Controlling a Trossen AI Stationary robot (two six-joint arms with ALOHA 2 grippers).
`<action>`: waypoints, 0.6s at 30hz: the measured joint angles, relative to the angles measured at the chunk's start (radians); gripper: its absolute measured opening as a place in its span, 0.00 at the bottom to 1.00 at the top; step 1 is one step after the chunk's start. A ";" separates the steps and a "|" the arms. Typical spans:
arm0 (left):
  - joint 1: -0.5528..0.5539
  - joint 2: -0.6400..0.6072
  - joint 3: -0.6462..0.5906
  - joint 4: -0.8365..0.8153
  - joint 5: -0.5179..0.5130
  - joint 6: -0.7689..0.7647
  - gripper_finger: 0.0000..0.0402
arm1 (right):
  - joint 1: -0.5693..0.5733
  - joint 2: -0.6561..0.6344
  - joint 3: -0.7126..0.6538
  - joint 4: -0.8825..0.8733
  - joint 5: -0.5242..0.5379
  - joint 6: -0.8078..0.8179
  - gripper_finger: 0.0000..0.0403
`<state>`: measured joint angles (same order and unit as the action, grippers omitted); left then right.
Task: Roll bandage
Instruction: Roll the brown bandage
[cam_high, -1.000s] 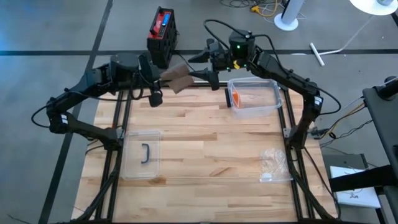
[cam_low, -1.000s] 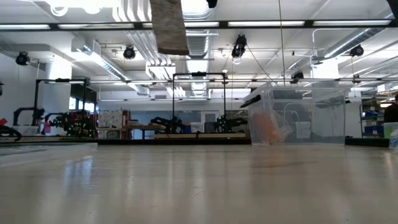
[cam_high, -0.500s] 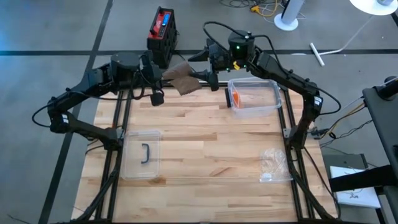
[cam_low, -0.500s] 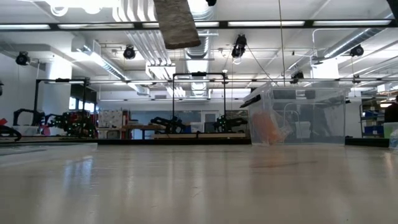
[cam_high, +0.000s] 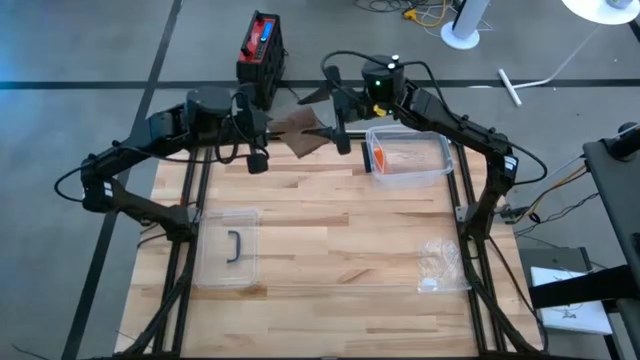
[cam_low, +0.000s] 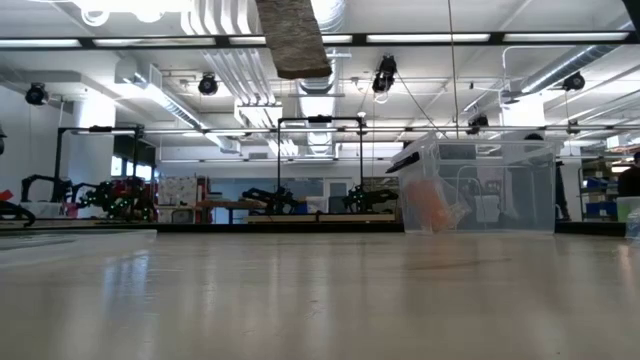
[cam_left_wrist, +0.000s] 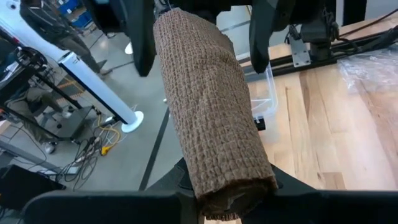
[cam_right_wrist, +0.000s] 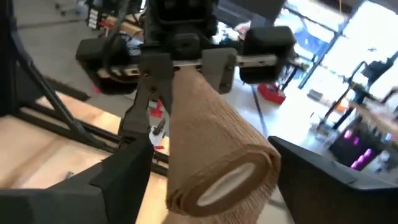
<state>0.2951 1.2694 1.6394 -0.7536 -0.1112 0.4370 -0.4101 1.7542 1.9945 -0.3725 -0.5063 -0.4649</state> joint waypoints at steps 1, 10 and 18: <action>0.000 0.000 0.000 0.000 0.000 0.000 0.12 | 0.004 0.000 0.000 -0.001 0.000 -0.032 0.74; 0.000 -0.006 0.000 -0.006 0.001 -0.002 0.12 | 0.013 0.000 0.000 -0.012 0.010 -0.056 0.49; 0.000 -0.008 0.000 -0.006 -0.001 -0.003 0.12 | 0.013 0.000 0.006 -0.019 0.009 -0.050 0.18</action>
<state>0.2951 1.2613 1.6394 -0.7600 -0.1123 0.4340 -0.3969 1.7542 2.0008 -0.3919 -0.4973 -0.5152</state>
